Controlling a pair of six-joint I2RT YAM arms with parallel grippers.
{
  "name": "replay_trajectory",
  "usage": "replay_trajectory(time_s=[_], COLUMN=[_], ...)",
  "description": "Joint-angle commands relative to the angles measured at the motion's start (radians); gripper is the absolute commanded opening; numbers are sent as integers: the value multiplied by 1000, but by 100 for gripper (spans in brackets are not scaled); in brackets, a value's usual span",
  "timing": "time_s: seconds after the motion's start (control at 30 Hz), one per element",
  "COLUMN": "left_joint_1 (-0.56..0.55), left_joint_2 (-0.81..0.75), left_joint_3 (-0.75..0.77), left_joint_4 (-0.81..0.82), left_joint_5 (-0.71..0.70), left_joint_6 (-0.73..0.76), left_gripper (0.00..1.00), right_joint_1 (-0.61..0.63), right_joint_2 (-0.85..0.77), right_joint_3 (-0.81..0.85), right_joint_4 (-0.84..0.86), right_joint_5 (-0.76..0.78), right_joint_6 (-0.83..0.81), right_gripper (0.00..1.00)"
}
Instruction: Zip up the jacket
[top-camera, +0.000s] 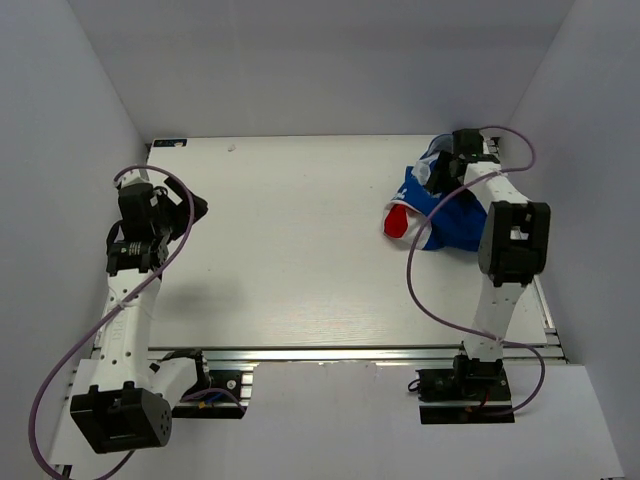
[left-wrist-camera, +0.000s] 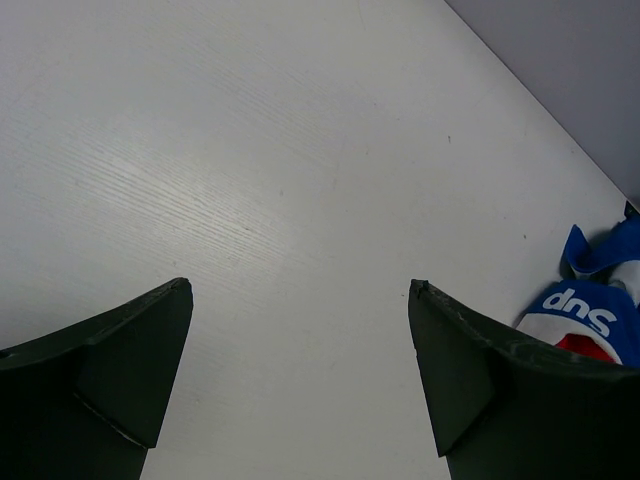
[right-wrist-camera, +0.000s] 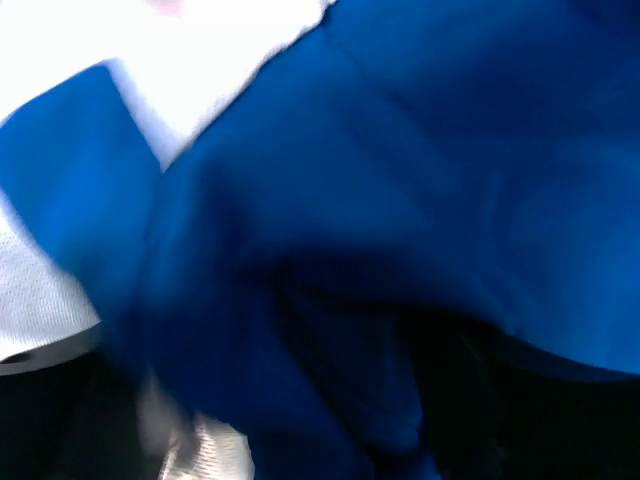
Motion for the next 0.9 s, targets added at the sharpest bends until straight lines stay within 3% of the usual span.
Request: replay_trajectory(time_s=[0.0, 0.07, 0.17, 0.23, 0.37, 0.5, 0.57, 0.67, 0.7, 0.8, 0.83, 0.87], left_joint_1=[4, 4, 2, 4, 4, 2, 2, 4, 2, 2, 4, 4], left_joint_2=[14, 22, 25, 25, 20, 16, 8, -12, -15, -26, -26, -27], left_joint_3=[-3, 2, -4, -9, -16, -9, 2, 5, 11, 34, 40, 45], left_joint_4=[17, 13, 34, 48, 80, 69, 59, 49, 40, 8, -1, -9], left_joint_5=[8, 4, 14, 24, 76, 93, 93, 96, 94, 73, 56, 51], left_joint_6=[-4, -4, -5, -7, -10, -11, -13, -10, -8, -8, -10, -10], left_gripper=[98, 98, 98, 98, 98, 98, 98, 98, 98, 98, 98, 98], right_joint_1=[-4, -2, -2, -2, 48, 260, 387, 464, 464, 464, 466, 466], right_joint_2=[135, 181, 148, 112, 0, -131, -225, -367, -403, -526, -590, -621], right_joint_3=[144, 197, 247, 273, 390, 424, 364, 195, 150, -57, -123, -263], right_joint_4=[-44, -55, 11, 25, -1, -47, -101, -116, -115, -93, -66, -11], right_joint_5=[33, 58, -35, -146, -376, -455, -508, -649, -710, -668, -578, -508], right_joint_6=[-12, -21, -90, -144, -300, -545, -746, -866, -873, -815, -734, -683], right_gripper=[82, 61, 10, 0, 0, 0, 0, 0, 0, 0, 4, 17])
